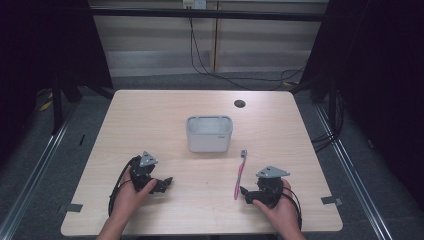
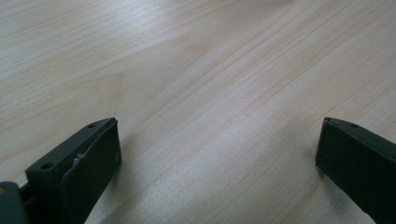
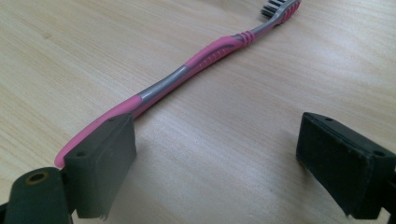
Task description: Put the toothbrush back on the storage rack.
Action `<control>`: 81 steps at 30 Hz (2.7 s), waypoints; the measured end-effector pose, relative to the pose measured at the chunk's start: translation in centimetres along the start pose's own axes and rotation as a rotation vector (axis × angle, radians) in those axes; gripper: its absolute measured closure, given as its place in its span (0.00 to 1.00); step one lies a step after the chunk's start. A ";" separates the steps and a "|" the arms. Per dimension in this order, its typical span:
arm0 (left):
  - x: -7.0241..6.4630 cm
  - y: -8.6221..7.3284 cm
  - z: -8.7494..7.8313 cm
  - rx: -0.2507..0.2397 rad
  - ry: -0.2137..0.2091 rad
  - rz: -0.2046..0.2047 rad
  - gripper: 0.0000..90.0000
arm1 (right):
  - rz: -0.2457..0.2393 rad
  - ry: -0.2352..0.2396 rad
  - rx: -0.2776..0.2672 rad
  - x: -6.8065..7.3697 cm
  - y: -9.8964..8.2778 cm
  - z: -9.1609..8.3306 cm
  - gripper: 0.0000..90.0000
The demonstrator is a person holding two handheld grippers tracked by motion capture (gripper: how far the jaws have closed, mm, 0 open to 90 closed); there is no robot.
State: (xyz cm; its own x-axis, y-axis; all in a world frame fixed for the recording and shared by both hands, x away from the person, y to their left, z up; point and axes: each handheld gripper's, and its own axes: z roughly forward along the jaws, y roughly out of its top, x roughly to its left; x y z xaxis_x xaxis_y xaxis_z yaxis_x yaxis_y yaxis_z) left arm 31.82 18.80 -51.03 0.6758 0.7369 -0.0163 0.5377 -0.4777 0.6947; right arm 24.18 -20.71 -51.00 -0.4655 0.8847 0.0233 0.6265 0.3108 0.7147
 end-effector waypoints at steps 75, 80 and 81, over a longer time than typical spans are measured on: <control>0.2 0.5 0.5 0.004 0.011 -0.001 0.00 | 0.495 -0.098 0.451 -1.8 10.6 5.3 0.79; 0.2 0.6 0.5 0.003 0.010 -0.001 0.00 | 0.497 -0.152 0.458 -2.1 10.5 5.3 0.91; 0.2 0.6 0.5 0.004 0.010 0.000 0.00 | 0.497 -0.152 0.458 -2.1 10.5 5.3 0.91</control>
State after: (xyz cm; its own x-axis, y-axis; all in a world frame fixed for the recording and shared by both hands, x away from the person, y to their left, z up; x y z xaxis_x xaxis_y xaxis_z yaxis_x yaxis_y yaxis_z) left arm 32.53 18.46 -51.02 0.6706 0.7418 -0.0095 0.5398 -0.4792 0.6921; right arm 35.08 -17.46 -47.22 0.0165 0.9886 0.1498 0.9592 -0.0579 0.2766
